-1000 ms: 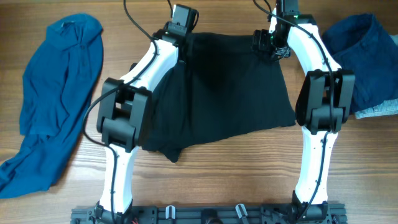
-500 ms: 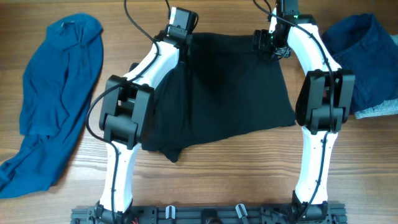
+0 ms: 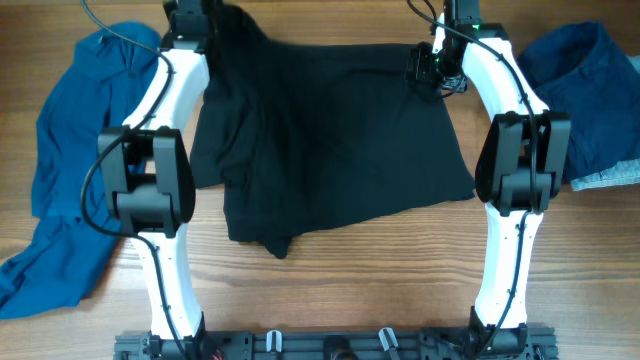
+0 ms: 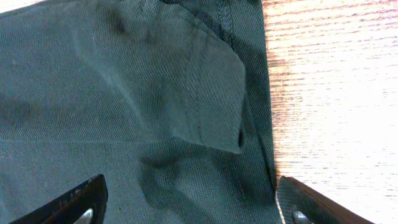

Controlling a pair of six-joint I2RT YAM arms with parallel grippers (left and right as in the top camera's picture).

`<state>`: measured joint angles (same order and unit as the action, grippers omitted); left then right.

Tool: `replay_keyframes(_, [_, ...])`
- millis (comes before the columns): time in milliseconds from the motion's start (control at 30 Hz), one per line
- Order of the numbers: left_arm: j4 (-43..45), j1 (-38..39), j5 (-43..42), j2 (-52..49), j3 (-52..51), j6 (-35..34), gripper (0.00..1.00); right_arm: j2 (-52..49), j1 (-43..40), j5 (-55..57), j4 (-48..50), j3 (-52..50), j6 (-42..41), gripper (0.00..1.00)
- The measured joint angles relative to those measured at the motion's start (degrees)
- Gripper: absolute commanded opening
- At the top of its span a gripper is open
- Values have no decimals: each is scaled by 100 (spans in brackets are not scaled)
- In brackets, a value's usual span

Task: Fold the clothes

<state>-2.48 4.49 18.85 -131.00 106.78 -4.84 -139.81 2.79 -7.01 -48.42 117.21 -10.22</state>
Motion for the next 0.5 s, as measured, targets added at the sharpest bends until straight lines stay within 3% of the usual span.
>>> replay_keyframes(167, [-498,-46,-341,13,11,-15,100,0,0,0,0,0,0,94])
replay_keyframes(300, [-1788,-26,-535,42,22,-66,100,0,-4,0,-7,0,28,96])
replay_keyframes(500, [-4175,33,-824,800,-9,-839,100,313,-37,-33,-516,0,55,100])
